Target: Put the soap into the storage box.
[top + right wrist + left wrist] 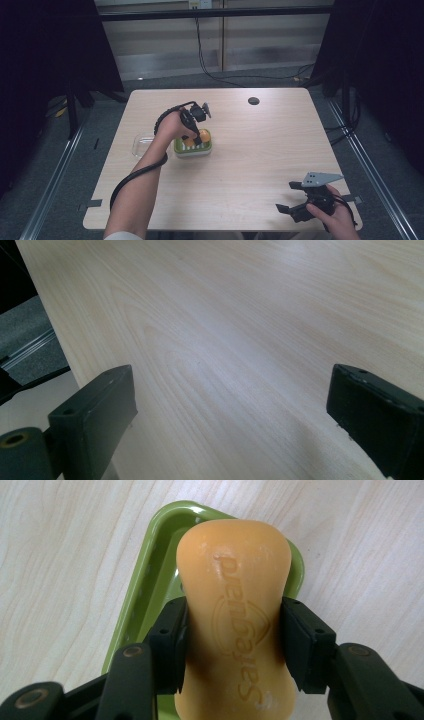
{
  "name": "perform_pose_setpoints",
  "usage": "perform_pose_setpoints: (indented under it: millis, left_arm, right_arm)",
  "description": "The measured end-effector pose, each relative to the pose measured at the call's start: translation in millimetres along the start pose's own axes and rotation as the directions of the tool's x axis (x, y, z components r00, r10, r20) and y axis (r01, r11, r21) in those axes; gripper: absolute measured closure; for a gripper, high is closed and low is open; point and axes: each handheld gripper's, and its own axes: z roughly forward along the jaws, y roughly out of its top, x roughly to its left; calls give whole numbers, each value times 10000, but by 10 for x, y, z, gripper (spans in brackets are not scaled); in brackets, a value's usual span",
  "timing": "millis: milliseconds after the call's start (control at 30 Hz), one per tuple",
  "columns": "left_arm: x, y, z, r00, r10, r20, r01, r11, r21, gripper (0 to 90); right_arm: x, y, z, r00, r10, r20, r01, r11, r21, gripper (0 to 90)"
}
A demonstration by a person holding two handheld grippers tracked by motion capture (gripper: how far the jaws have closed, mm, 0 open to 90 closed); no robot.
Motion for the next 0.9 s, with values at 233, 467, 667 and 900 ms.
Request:
perform_pose_setpoints:
  millis: [233, 467, 667, 900]
  left_arm:
    - [11, -8, 28, 10000, -83, -32, 83, 9999, -102, 491]
    - [27, -11, 53, 10000, -69, -9, 69, 10000, -59, 491]
    - [56, -27, 69, 10000, -4, -11, 4, 10000, -5, 491]
    - [67, -45, 78, 10000, 16, 31, -17, 9999, 133, 491]
  right_arm:
    - [-6, -4, 13, 9999, -101, -15, 101, 9999, -15, 53]
    - [-5, -1, 8, 10000, -71, 16, 71, 10000, -19, 53]
    - [-4, -2, 15, 10000, -67, 4, 67, 10000, -18, 53]
    - [-6, -4, 6, 10000, -33, 18, 33, 10000, -5, 53]
